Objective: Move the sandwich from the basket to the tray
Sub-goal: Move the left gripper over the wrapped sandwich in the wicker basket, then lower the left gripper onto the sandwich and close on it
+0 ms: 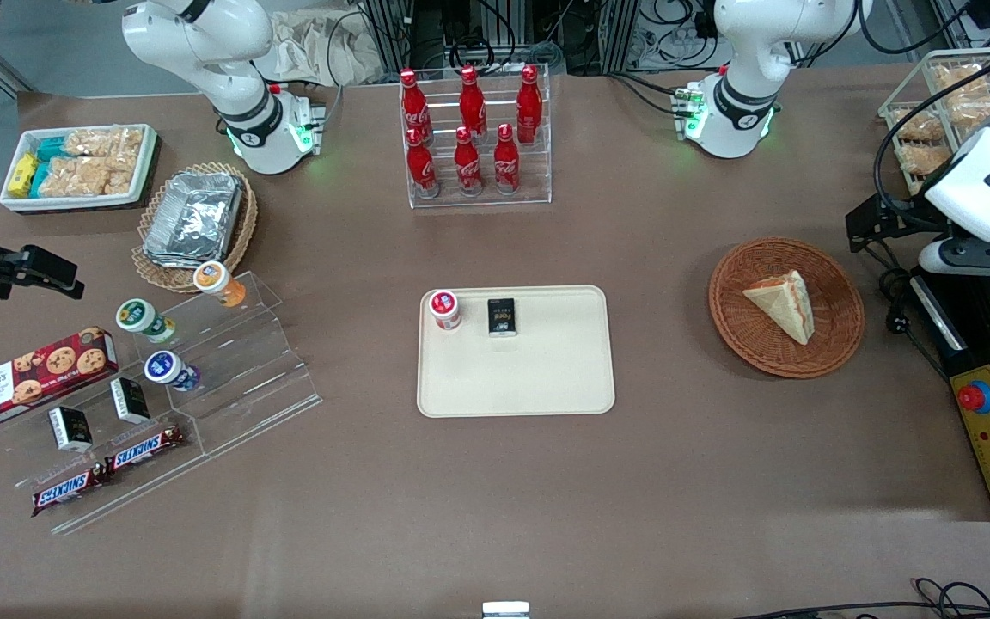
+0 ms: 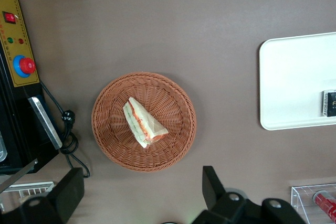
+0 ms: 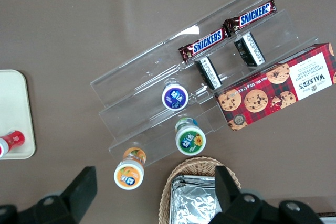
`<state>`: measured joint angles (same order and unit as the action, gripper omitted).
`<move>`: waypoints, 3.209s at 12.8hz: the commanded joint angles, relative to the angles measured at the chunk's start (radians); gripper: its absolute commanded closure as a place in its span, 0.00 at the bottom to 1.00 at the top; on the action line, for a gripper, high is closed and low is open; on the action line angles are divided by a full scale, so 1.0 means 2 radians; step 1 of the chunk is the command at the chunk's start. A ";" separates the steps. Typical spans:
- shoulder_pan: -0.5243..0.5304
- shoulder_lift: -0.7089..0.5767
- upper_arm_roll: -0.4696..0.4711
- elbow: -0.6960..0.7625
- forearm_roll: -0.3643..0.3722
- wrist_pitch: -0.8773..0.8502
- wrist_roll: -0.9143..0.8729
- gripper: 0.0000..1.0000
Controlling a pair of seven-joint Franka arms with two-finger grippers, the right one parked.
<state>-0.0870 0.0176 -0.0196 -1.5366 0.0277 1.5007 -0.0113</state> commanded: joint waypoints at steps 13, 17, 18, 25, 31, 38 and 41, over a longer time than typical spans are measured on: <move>0.004 -0.138 0.062 -0.353 -0.006 0.245 -0.270 0.00; 0.005 -0.130 0.063 -0.423 -0.005 0.325 -0.319 0.00; 0.005 -0.128 0.063 -0.444 -0.005 0.349 -0.330 0.00; 0.012 -0.070 0.063 -0.505 -0.005 0.465 -0.391 0.00; 0.011 -0.027 0.062 -0.520 -0.006 0.531 -0.418 0.00; 0.011 0.011 0.062 -0.542 -0.007 0.597 -0.419 0.00; 0.013 0.021 0.062 -0.538 -0.009 0.605 -0.421 1.00</move>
<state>-0.0712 0.0518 0.1139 -2.5901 0.0040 2.6235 -0.8072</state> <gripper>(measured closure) 0.216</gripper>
